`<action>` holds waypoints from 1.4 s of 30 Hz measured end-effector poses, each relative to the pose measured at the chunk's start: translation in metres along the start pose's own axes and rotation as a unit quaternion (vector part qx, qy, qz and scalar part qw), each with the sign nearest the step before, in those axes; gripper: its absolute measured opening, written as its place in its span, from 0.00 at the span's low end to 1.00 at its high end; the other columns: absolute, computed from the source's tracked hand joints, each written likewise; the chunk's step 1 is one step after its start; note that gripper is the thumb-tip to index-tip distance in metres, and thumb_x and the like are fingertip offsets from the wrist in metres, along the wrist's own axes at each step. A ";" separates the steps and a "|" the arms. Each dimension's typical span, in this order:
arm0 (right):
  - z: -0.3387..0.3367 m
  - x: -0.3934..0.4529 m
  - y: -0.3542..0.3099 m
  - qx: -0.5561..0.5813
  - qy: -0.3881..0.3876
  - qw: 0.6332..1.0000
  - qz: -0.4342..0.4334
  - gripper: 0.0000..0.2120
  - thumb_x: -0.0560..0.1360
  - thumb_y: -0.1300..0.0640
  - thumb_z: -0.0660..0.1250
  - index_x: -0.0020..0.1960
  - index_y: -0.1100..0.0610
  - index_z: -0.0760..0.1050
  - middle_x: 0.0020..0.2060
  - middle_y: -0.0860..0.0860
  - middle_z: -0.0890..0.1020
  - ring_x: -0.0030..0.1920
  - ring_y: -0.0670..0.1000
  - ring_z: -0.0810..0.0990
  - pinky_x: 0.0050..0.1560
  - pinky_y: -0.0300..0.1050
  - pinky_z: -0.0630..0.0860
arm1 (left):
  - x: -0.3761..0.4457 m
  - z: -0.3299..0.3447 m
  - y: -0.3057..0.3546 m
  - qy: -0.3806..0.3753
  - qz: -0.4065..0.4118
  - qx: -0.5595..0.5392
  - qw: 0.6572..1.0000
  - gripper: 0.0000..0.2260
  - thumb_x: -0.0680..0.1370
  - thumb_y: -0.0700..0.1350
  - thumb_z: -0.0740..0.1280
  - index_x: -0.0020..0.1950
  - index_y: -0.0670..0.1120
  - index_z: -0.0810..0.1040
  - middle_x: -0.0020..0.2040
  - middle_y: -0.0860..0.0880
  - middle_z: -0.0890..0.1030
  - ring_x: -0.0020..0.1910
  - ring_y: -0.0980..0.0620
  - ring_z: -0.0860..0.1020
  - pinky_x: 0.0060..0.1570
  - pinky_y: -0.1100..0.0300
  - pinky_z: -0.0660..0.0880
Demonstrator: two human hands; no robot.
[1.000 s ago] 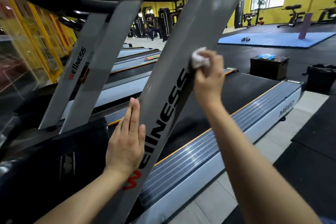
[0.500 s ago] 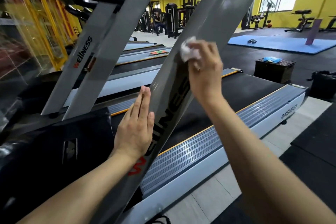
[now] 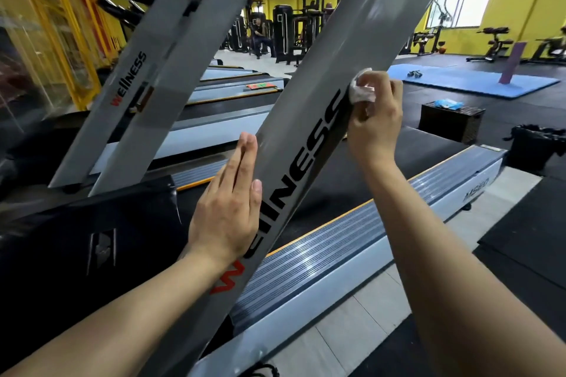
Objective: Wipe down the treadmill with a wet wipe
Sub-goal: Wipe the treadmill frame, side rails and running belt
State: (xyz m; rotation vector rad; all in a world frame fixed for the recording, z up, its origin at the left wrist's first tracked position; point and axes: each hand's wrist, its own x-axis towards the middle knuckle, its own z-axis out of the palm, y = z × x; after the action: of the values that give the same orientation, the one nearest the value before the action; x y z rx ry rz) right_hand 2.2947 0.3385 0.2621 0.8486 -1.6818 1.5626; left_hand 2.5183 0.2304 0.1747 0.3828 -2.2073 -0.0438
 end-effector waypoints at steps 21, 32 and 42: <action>0.018 -0.228 -0.061 0.047 -0.186 0.977 -0.090 0.17 0.72 0.69 0.62 0.58 0.60 0.76 0.53 0.56 0.75 0.52 0.56 0.76 0.53 0.43 0.73 | -0.188 -0.029 -0.051 0.007 -0.180 -0.039 0.983 0.24 0.84 0.47 0.58 0.81 0.45 0.62 0.78 0.46 0.64 0.77 0.49 0.64 0.76 0.51 0.61; 0.029 -0.206 -0.078 0.067 -0.094 0.991 -0.063 0.16 0.70 0.72 0.63 0.55 0.63 0.80 0.51 0.60 0.77 0.51 0.55 0.78 0.52 0.35 0.73 | -0.238 -0.032 -0.066 -0.023 -0.257 0.005 0.966 0.29 0.82 0.51 0.64 0.82 0.58 0.59 0.66 0.51 0.72 0.58 0.51 0.69 0.63 0.55 0.69; 0.022 -0.269 -0.048 0.086 -0.212 0.967 -0.113 0.15 0.70 0.69 0.62 0.54 0.62 0.80 0.49 0.61 0.77 0.50 0.59 0.76 0.51 0.47 0.76 | -0.234 -0.036 -0.054 -0.040 -0.298 0.007 0.954 0.28 0.83 0.49 0.64 0.82 0.58 0.58 0.69 0.54 0.71 0.62 0.54 0.69 0.64 0.59 0.66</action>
State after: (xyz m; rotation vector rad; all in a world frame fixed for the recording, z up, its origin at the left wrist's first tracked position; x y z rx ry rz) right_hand 2.4836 0.3173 0.0640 1.4982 -1.6723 1.4515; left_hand 2.6941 0.2503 0.0089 1.0589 -2.0941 -0.3758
